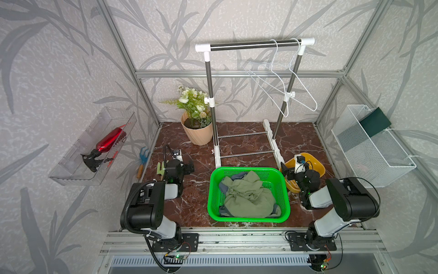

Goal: Remove the clothespins securing tank tops to the hanger
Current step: Reset both arms

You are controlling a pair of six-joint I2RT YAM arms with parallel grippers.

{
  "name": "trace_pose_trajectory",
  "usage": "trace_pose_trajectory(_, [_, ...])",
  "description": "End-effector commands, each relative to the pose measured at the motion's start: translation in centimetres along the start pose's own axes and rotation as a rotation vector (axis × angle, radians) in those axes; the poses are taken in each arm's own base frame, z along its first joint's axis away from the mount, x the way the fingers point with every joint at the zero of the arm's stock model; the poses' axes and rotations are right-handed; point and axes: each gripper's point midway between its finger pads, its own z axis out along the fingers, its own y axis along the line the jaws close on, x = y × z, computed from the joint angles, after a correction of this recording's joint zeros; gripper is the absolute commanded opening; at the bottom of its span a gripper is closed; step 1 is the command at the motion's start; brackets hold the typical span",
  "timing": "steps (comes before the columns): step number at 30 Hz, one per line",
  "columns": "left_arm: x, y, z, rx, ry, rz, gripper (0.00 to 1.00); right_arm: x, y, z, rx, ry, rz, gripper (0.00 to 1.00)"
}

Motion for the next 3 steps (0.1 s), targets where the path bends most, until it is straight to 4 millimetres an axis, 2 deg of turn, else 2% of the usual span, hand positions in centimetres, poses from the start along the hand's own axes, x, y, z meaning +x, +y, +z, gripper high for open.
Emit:
trace_pose_trajectory(1, [-1.58,-0.14,0.08,0.007,-0.041,-0.002,0.99,-0.91,0.21,-0.16,0.002,-0.046,-0.032,0.99])
trace_pose_trajectory(3, [-1.58,-0.11,0.03,0.005,-0.044,-0.001,0.99,-0.87,0.22,-0.20,0.003,-0.045,-0.034,0.99])
